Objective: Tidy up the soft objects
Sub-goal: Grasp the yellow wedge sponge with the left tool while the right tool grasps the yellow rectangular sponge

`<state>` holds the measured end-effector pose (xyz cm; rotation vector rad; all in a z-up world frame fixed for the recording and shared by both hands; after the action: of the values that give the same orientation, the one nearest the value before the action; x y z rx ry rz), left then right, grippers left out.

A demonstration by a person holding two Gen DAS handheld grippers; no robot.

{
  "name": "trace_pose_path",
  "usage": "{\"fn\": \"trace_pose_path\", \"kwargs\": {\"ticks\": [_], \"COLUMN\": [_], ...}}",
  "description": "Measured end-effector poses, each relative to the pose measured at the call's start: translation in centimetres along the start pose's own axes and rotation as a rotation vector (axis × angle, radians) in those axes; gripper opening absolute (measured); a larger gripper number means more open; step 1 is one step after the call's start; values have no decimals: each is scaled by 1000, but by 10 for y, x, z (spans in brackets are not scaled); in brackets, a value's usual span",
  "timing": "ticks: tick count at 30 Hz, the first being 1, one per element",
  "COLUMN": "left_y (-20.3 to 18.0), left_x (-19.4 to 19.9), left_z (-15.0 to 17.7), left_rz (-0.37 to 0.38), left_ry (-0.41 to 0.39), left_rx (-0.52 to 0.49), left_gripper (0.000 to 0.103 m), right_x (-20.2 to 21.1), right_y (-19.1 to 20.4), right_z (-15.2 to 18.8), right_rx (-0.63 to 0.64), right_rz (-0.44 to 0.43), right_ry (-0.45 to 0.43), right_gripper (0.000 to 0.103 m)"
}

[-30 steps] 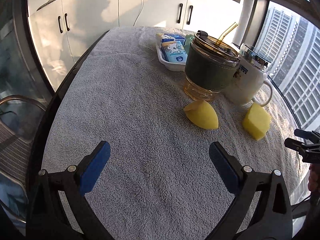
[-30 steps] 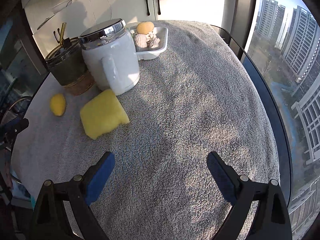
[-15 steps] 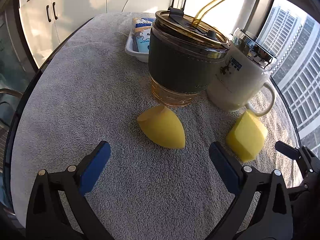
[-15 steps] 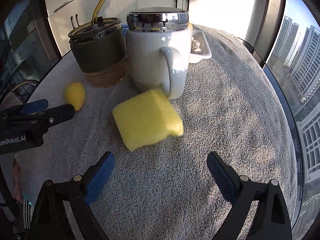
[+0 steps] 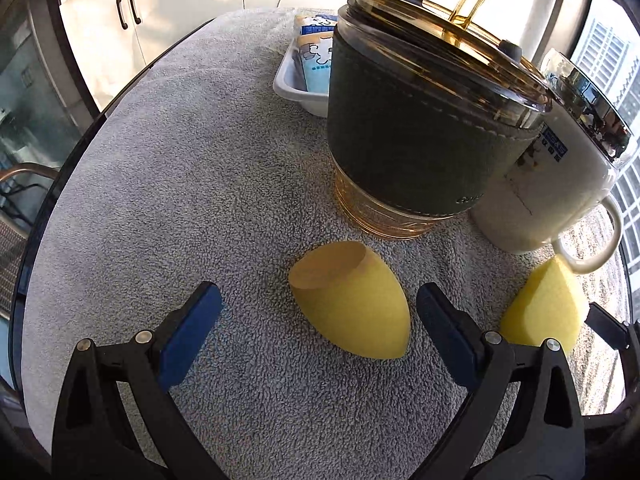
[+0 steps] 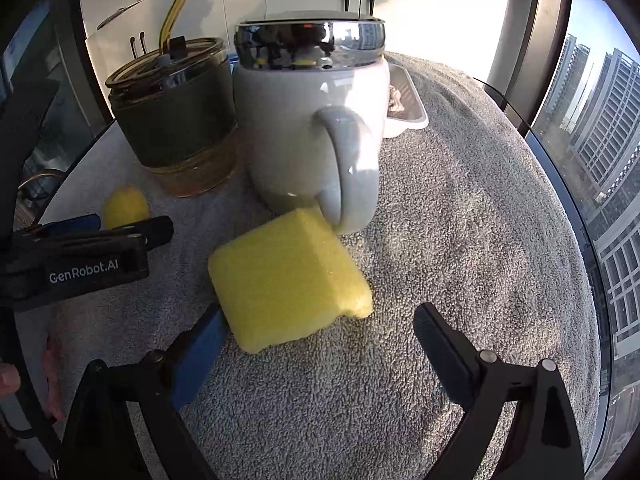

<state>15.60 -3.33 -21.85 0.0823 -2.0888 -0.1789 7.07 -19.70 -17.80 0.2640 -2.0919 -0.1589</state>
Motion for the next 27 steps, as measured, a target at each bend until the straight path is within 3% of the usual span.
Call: {"fn": "trace_pose_path", "kwargs": {"ticks": [1, 4, 6, 7, 13, 15, 18, 27], "left_y": [1, -2, -4, -7, -5, -4, -2, 15], "left_x": [-1, 6, 13, 15, 19, 21, 24, 37], "left_z": [2, 6, 6, 7, 13, 14, 15, 20], "left_rz": [-16, -25, -7, 12, 19, 23, 25, 26], "left_ry": [-1, -29, -44, -44, -46, -43, -47, -62], "left_rx": [-12, -41, -52, -58, -58, -53, -46, -38], "left_gripper": [96, 77, 47, 45, 44, 44, 44, 44], "right_x": [-1, -6, -10, -13, -20, -21, -19, 6], "right_y": [-1, -3, -3, -4, -7, -5, -2, 1], "right_z": [-1, -5, -10, -12, -19, -19, -19, -11], "right_rx": [-5, -14, -17, -19, -35, -41, -30, -32], "right_rz": [-11, -26, -29, -30, -56, -103, -121, -147], "right_ry": [0, -2, -3, -4, -27, -33, -34, -54], "right_gripper": [95, 95, 95, 95, 94, 78, 71, 67]}}
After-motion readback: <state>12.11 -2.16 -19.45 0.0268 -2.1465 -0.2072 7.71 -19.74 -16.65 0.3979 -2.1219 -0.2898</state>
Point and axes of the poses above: each gripper's, at about its wrist camera, not at the fingertips, and x roughly against the way its jaws point, y to its left, z to its underside, the point moved 6 cm from there along -x, roughly the way its jaws point, and after that the axes turned 14 degrees about -z, right-handed, at the moved point
